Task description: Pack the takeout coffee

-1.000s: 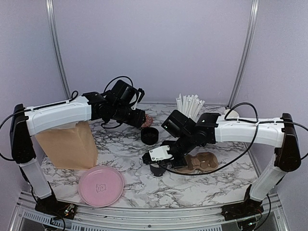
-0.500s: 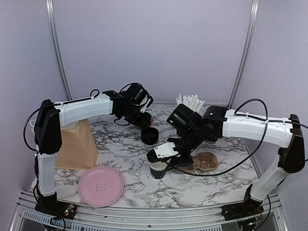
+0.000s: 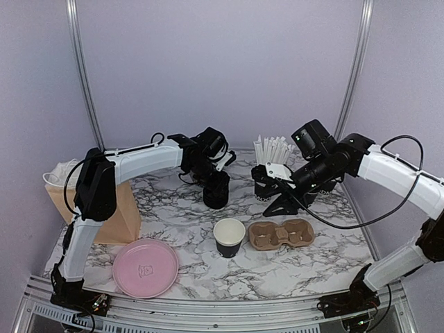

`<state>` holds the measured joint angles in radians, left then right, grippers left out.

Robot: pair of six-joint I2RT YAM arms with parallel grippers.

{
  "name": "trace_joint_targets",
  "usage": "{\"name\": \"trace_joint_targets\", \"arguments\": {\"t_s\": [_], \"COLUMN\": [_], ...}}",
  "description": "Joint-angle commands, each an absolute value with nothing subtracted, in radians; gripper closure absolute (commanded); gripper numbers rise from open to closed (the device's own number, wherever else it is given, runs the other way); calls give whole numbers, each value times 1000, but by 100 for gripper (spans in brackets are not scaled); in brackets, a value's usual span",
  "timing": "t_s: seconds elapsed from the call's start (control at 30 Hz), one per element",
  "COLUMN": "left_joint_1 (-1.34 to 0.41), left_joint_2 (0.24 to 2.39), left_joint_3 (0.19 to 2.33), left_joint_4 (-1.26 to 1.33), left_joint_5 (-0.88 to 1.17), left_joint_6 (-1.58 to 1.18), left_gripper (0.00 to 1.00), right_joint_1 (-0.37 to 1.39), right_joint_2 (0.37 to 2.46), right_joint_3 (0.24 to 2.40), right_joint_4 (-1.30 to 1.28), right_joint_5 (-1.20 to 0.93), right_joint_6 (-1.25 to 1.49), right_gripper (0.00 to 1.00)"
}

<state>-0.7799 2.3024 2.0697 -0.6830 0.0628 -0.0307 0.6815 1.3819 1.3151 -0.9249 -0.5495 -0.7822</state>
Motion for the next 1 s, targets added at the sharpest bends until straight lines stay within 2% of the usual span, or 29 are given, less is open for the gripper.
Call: {"name": "trace_joint_targets", "arguments": {"t_s": [0.0,0.7,0.97], "left_joint_1": [-780,-797,-796], "left_joint_2": [2348,2403,2412], "left_joint_3": [2121,2151,2151], "left_joint_4": [-745,-745,-747], "left_joint_5": [59,126,134], "left_joint_6": [-28,-65,-75], "left_gripper": [54,69,78], "right_joint_1": [668,668,669], "right_joint_2": [1347,1367,1381], "right_joint_3": [1301,1257,1258], "right_joint_4": [-877,-871,-874], "right_joint_5": [-598,-599,-588], "right_joint_6": [-737,-758,-761], "right_gripper": [43,44,45]}}
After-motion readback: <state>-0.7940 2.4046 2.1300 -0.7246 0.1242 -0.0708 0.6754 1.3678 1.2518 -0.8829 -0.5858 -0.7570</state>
